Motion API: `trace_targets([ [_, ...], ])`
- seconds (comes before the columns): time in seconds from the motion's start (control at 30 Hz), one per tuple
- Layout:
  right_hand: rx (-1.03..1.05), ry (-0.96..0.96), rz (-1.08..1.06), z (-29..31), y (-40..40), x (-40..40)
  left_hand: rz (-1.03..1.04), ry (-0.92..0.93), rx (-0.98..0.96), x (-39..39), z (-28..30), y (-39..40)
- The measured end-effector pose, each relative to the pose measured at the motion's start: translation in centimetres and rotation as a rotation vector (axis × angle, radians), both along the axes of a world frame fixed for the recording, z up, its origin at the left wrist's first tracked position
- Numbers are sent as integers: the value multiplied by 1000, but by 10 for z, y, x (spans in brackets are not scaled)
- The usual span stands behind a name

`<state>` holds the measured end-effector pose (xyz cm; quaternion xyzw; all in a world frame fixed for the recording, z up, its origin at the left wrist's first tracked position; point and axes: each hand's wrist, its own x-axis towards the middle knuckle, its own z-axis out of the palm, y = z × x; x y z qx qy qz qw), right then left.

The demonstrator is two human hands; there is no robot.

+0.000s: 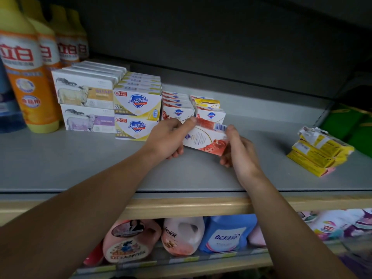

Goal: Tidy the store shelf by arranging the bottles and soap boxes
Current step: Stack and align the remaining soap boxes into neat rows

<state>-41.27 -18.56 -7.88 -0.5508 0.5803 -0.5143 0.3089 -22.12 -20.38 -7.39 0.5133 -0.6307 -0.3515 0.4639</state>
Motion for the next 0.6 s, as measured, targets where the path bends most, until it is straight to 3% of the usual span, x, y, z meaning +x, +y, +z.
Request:
trace_targets([
  [0.23,-76,-249,202,-3,0,-6,-94,242,42,-2,1,-2],
  [0.4,-125,-172,216,-8,0,-7,-95,311,104,1,1,-4],
  [0.6,-198,-80,86,-12,-6,-10,-247,293,-15,0,3,5],
])
